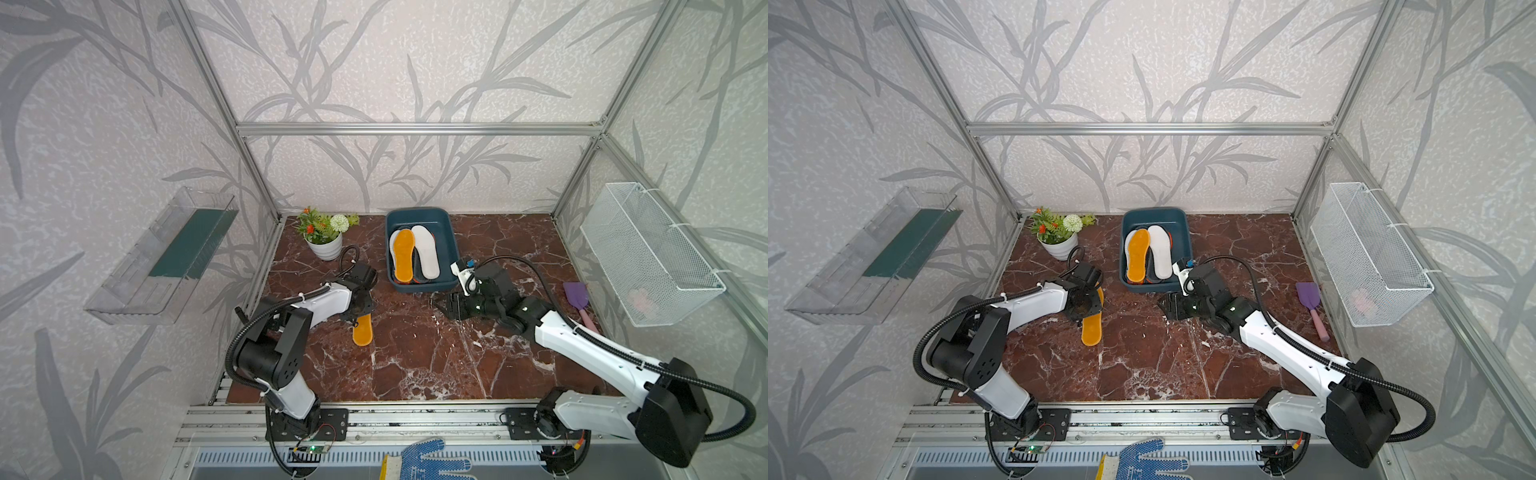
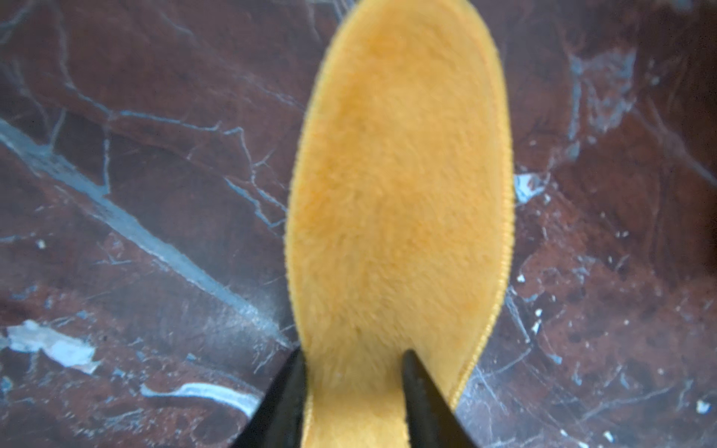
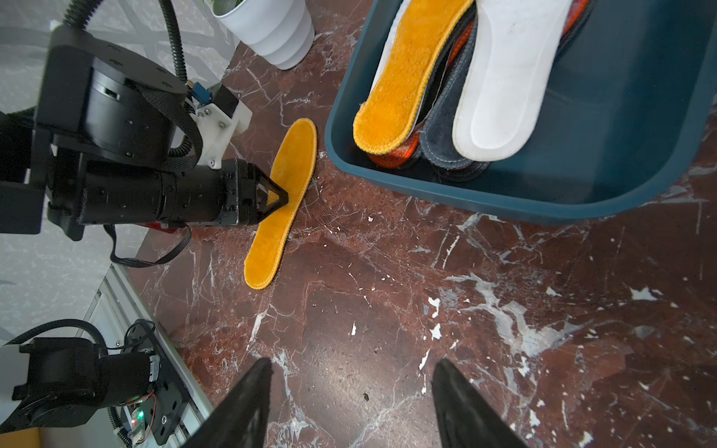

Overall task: Put the insoles into the storage box
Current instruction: Pick up the insole from the center of the board.

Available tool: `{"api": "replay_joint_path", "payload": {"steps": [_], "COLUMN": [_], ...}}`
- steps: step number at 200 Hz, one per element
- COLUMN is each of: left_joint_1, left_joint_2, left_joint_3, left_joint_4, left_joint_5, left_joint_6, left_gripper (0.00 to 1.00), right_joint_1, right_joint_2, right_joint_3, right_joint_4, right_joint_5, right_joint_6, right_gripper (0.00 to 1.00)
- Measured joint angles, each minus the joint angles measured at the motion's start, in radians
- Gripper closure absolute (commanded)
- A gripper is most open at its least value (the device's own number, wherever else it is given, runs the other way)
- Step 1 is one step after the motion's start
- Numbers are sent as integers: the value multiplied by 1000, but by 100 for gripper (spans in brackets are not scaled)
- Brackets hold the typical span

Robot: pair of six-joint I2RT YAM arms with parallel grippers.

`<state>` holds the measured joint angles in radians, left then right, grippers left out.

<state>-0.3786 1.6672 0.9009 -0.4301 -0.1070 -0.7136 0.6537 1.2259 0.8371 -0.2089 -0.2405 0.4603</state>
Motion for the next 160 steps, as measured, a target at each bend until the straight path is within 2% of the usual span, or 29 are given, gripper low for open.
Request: {"api": "replay_joint_path", "payload": {"steps": [35, 98, 160], "left_joint_1": [2, 2, 1], "left_joint_2": [0, -29, -243], "left_joint_3": [-4, -43, -166], "left_joint_4": [23, 77, 123], "left_joint_5": [4, 31, 82], "left_joint_6": [-5, -2, -2], "left_gripper": [100, 100, 100], "right_joint_1": [0, 0, 0], "right_joint_2": [-6, -11, -11], "right_joint_3": [0, 0, 0], "right_joint_4": [-3, -6, -6], "right_joint_5": [7, 13, 11], "right_joint_6": [-1, -1, 0], "right_gripper": [34, 35, 35]}}
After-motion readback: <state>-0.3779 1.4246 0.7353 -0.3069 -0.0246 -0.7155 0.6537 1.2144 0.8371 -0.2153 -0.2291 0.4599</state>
